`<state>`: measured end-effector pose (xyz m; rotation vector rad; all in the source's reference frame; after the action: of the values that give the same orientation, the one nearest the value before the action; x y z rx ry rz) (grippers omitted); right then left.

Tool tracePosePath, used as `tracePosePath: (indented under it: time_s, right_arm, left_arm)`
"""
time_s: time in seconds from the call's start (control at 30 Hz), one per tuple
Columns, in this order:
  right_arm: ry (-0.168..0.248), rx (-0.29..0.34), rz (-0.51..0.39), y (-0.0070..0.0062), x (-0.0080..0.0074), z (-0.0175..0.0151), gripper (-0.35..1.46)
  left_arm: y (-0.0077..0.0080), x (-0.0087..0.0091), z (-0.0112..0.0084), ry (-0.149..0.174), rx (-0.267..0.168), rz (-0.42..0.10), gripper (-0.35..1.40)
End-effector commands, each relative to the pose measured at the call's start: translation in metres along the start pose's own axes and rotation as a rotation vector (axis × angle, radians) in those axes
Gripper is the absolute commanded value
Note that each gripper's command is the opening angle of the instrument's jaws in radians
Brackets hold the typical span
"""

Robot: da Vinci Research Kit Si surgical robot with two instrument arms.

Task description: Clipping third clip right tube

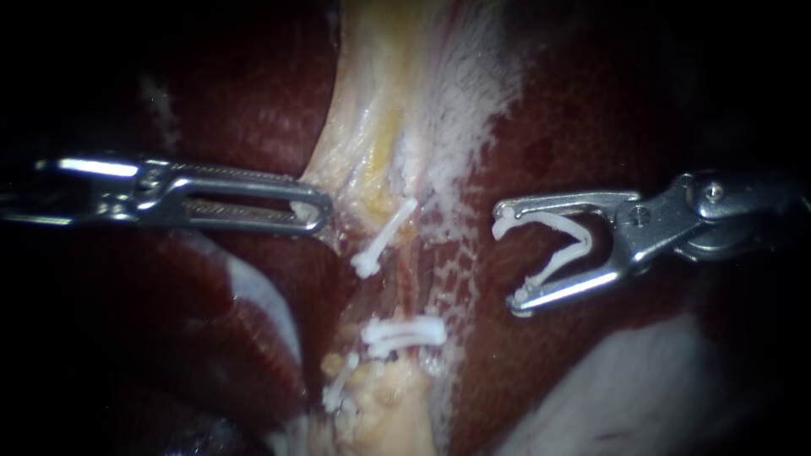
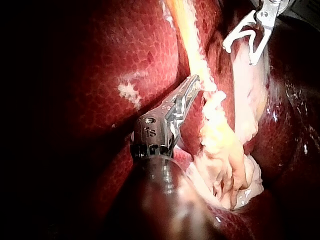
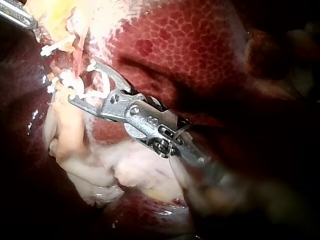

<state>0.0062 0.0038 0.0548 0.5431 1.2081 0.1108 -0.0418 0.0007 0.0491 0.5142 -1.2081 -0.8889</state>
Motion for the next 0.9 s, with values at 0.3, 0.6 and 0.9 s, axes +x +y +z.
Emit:
tracePosePath:
  time_s: [0.3, 0.6, 0.9]
  right_arm:
    - [-0.001, -0.006, -0.002, -0.0001, -0.0003, 0.0005, 0.6]
    - [-0.007, 0.017, -0.015, -0.0008, -0.0022, 0.0035, 0.6]
    - [-0.012, 0.039, 0.029, -0.0009, -0.0033, 0.0067, 0.6]
  left_arm:
    - [-0.0002, -0.0007, -0.001, 0.002, 0.007, -0.003, -0.35]
    - [-0.0008, -0.0032, -0.0039, 0.004, 0.006, -0.018, -0.35]
    - [-0.0017, -0.0053, -0.0062, -0.018, -0.001, -0.02, -0.35]
